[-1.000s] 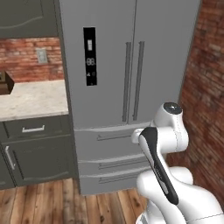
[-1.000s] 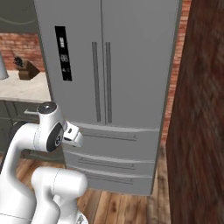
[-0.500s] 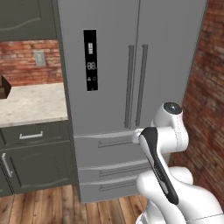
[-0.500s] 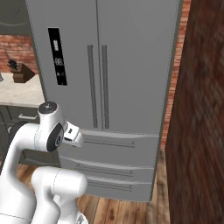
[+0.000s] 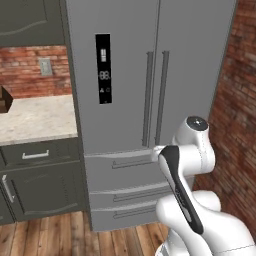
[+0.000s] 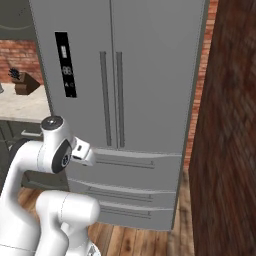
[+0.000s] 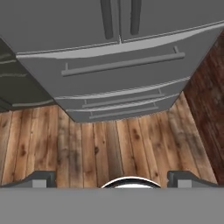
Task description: Place one of the steaks on the plate and the other in the bowl. Then place the bowl in the fridge.
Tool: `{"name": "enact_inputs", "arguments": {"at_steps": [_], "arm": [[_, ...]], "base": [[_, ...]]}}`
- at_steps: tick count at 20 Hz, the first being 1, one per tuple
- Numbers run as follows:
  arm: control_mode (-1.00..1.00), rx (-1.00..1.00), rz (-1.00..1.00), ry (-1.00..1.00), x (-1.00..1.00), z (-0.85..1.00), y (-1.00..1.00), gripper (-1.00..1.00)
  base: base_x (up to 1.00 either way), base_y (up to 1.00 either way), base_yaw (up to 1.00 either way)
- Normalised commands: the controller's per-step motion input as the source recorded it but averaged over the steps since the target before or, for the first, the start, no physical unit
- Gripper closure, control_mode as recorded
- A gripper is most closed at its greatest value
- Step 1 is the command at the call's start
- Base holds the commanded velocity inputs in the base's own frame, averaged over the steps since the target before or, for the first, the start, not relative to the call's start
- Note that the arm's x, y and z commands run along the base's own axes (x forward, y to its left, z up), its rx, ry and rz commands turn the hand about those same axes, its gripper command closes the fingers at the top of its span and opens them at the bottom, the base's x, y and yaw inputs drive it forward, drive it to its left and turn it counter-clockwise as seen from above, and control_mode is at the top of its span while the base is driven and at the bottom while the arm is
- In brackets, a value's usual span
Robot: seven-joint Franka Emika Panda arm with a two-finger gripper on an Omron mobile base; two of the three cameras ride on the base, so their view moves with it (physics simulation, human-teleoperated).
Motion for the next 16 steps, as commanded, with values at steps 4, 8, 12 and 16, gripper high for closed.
{"name": "enact_inputs", "arguments": {"at_steps": [4,8,12,16], "arm": [[-1.0,-0.09,-0.03,-0.25,0.0,0.36,-0.03,-1.0],[-1.0,-0.01,-0.01,-0.23,-0.01,0.23,-0.34,-1.0],[-1.0,0.0,0.0,-0.12,0.0,0.01,-0.53,-1.0],[-1.0,0.0,0.03,-0.15,0.0,0.03,-0.41,-1.0]], "base": [[0.0,0.0,0.0],[0.0,0.0,0.0],[0.0,0.0,0.0],[0.0,0.0,0.0]]}}
